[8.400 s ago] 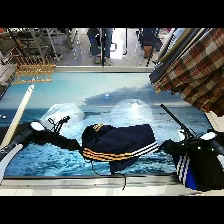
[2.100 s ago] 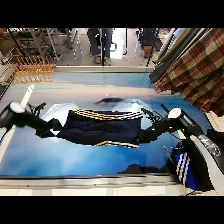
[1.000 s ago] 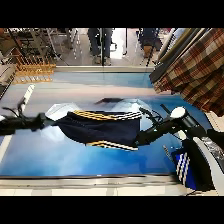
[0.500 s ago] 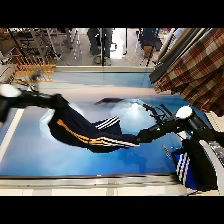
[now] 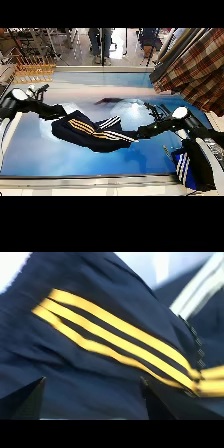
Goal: Fold the clothes and pants, and hang the long-sleeved shirts on hangers.
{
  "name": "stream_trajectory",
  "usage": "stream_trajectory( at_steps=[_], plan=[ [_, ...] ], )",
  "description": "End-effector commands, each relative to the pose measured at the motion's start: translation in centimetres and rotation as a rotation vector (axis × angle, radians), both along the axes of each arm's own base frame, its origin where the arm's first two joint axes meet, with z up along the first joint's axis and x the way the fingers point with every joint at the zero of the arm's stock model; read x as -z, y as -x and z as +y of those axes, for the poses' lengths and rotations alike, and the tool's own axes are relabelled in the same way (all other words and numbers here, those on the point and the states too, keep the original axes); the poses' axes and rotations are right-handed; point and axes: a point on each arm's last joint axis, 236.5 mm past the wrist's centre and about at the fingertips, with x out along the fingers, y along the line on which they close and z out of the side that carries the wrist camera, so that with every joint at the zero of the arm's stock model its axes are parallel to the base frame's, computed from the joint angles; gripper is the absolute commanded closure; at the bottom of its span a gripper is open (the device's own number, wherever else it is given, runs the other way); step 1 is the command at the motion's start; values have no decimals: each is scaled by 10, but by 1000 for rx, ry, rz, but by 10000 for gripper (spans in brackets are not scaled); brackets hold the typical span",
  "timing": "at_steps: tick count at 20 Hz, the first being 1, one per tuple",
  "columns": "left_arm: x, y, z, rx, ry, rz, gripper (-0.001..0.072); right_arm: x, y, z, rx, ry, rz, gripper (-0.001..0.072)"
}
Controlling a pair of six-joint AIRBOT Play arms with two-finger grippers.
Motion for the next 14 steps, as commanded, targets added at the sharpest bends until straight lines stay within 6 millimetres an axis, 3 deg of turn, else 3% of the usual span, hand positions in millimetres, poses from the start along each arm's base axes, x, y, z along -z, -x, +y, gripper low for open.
stream_trajectory(
  at_steps=[1, 6, 9, 14],
  plan=[
    [11, -31, 20, -22, -17, -107, 51, 2, -4, 1, 7, -1, -7, 697],
    [55, -66, 3, 98, -38, -70, 31, 2, 5, 16, -60, 0, -26, 698],
    [71, -75, 16, 155, -113, -35, 32, 2, 8, 21, -73, -1, -27, 698],
    [70, -85, 16, 219, -163, -92, 33, 2, 6, 21, -68, 0, -32, 698]
  ],
)
